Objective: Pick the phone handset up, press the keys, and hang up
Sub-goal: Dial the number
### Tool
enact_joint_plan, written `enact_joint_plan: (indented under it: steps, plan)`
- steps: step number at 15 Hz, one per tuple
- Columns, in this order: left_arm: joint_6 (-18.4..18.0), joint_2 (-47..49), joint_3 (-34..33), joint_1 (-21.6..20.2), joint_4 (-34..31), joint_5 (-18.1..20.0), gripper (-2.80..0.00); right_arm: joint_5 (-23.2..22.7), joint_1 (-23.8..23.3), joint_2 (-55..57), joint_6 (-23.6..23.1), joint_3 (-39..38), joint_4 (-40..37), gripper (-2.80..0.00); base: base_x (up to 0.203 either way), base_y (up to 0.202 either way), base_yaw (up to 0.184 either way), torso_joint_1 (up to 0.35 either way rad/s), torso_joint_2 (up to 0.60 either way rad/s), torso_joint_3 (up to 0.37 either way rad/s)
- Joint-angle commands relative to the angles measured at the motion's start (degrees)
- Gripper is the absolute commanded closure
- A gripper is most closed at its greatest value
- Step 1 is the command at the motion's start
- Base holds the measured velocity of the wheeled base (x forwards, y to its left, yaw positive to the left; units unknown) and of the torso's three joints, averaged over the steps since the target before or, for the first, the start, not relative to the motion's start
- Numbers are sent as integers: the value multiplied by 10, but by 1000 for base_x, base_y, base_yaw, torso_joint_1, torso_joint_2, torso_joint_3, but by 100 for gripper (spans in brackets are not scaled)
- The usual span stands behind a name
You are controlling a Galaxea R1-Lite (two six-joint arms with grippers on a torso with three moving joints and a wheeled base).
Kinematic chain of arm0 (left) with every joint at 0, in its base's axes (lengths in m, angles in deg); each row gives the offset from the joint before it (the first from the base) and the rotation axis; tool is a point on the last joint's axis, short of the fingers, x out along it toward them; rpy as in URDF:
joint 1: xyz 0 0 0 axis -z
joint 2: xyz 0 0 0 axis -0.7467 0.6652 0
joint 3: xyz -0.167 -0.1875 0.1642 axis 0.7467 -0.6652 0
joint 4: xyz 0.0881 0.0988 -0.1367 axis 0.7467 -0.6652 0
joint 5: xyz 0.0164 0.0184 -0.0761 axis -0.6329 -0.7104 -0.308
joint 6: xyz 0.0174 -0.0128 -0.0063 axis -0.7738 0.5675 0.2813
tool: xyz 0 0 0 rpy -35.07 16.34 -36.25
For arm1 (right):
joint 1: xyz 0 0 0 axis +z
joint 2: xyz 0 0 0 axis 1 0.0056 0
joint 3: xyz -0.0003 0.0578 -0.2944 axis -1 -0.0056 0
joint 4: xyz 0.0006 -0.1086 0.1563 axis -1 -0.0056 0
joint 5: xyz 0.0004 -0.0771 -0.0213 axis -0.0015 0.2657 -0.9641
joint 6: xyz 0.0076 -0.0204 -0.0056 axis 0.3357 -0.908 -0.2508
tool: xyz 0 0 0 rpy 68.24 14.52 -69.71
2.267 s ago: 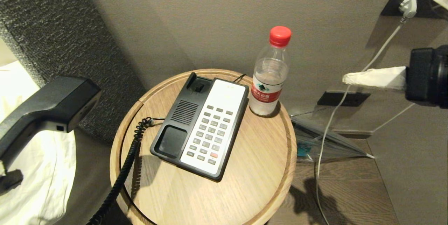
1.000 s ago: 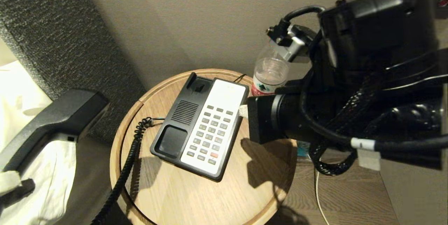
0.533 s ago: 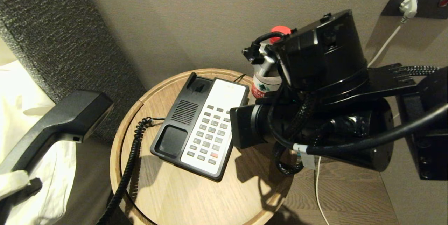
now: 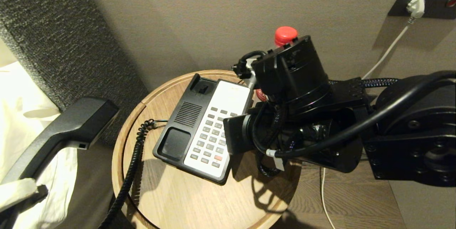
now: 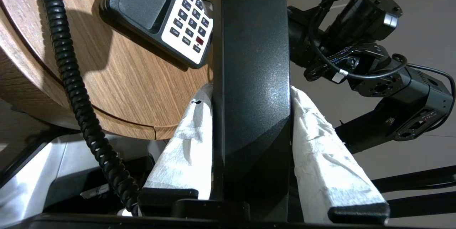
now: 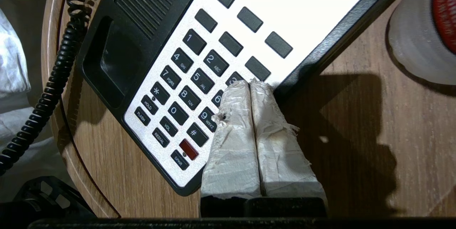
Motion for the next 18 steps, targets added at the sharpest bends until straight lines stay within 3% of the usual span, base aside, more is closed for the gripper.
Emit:
enact_joint_plan:
  steps: [1,18]
  plan:
    - [2,0,-2,0,0,1,0,1,0,12,2,10,-1,0,0,0,0,0,0,0]
    - [2,-1,-15,1,0,2,0,6,-5,13,4,17,-2,0,0,0,0,0,0,0]
